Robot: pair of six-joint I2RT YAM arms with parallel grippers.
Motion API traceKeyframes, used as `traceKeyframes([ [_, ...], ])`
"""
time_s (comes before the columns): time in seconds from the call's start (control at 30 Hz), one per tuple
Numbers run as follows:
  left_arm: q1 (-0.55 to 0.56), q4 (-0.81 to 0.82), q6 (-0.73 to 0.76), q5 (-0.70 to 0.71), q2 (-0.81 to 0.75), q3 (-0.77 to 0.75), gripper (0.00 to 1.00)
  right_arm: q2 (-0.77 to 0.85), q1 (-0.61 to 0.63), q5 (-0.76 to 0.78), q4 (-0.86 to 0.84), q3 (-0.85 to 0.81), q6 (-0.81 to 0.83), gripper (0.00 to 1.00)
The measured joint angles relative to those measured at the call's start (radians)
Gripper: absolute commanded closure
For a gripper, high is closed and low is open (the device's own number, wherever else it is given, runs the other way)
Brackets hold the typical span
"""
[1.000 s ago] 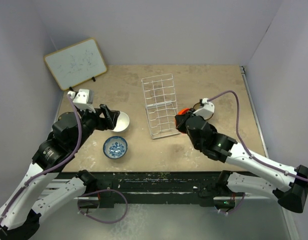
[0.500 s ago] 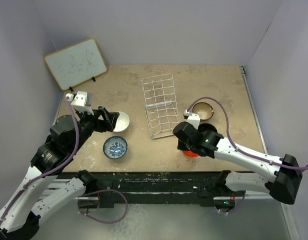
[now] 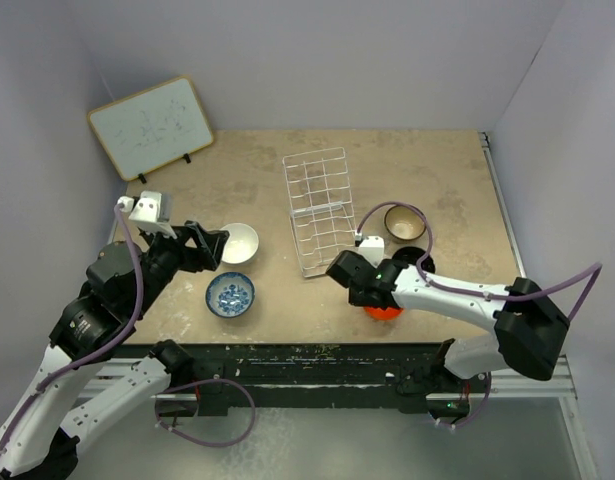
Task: Load the bowls into the dish rack
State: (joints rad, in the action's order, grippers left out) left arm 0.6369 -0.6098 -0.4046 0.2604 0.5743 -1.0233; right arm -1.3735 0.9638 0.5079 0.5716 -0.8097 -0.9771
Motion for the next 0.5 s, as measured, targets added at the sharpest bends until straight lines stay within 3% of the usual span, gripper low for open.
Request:
traceKeyframes([
  [0.07, 0.0, -0.01, 0.0, 0.005, 0.0, 0.0, 0.2, 0.0, 0.0, -0.003, -0.004, 0.0, -0.005, 0.4],
  [0.13, 0.0, -0.015, 0.0, 0.007, 0.0, 0.0, 0.2, 0.003, 0.0, -0.003, -0.008, 0.0, -0.009, 0.22],
  [0.37, 0.0, -0.018, 0.0, 0.01, 0.0, 0.0, 0.2, 0.106, 0.0, -0.008, 0.002, -0.002, 0.013, 0.21],
  [0.5, 0.0, -0.019, 0.0, 0.01, 0.002, 0.0, 0.2, 0.188, 0.0, -0.011, 0.024, -0.046, 0.042, 0.12],
])
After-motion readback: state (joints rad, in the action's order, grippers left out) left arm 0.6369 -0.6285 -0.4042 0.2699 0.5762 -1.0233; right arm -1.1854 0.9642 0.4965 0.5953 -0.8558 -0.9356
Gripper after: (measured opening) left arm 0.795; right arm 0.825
